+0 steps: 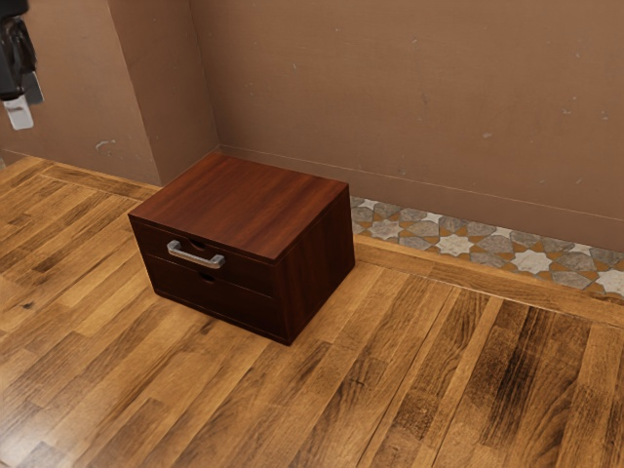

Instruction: Pull the drawer handle with one arm to open the drawer

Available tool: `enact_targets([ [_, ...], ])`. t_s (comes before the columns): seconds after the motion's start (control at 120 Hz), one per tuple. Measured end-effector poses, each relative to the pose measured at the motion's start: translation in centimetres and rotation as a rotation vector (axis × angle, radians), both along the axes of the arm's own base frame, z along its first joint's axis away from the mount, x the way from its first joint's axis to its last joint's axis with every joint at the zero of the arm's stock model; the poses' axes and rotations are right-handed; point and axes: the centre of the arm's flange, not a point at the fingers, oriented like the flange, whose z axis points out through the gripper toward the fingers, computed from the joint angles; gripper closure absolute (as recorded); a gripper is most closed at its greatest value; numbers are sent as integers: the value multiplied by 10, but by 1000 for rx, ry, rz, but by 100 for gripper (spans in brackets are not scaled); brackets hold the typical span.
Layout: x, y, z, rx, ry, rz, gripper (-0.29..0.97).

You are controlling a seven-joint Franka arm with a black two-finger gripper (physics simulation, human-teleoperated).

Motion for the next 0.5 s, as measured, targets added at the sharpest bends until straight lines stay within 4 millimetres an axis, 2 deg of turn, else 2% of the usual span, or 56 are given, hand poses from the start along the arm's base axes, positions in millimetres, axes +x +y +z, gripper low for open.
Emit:
enact_targets([
  [0.083, 2, 1, 4, 7, -27, -25, 0],
  [0.15, -3, 8, 22, 50, -82, -24, 0],
  [0.267, 7, 11, 19, 96, -79, -38, 0],
  [0.342, 15, 11, 3, 108, -59, -86, 0],
  [0.408, 9, 14, -19, 101, -39, -152, 0],
  [0.5, 2, 18, -26, 94, -51, -235, 0],
])
